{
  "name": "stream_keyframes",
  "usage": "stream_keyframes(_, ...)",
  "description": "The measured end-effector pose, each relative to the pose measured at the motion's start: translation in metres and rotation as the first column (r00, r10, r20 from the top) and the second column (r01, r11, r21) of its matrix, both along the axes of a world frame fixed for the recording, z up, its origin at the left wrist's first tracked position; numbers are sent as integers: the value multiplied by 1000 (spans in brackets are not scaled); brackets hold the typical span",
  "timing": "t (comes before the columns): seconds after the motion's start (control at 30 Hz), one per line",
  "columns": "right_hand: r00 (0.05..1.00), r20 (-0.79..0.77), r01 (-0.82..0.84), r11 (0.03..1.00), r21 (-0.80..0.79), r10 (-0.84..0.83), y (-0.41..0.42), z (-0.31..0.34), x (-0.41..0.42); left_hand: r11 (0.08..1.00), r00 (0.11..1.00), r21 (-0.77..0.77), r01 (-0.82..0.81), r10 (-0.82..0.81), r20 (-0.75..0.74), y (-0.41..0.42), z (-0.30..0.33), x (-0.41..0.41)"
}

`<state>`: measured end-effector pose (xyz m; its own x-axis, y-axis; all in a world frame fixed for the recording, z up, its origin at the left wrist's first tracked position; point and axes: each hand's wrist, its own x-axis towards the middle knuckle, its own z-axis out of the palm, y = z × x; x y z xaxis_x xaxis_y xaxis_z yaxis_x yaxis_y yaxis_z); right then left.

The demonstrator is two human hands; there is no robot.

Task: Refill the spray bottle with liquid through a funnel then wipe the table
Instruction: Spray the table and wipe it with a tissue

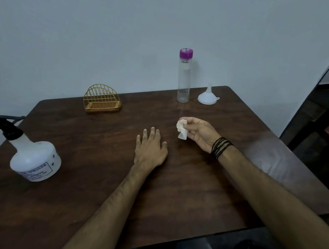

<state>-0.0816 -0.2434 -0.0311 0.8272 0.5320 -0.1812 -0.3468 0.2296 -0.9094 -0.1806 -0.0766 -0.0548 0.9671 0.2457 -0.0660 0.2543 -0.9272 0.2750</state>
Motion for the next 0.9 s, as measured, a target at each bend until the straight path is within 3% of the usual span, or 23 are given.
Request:
stream_keyframes(0.1,1000,13,6,999,-46,-5,-5,3,7,999,999,-13,44,-44,33,-16,-2,9)
stream_keyframes(0.23,983,166,119,963,-242,-80,-4,-3,17,999,997,-9,47,-46,69,-26,-4,19)
stream_keyframes(0.4,979,183,138,950,-279,-88,-22,-8,17,998,995,-34,59,-56,78,-40,-3,31)
stream_keyframes(0.6,965,199,219,944,-246,-172,-110,7,1,966,968,-91,242,-234,90,-122,-1,43)
stream_keyframes(0.73,945,300,225,926,-302,-132,-182,20,-26,900,912,-170,402,-379,155,-198,-1,38)
stream_keyframes(0.9,859,446,417,849,-324,-252,-282,17,-81,830,838,-134,541,-520,163,-304,-4,1)
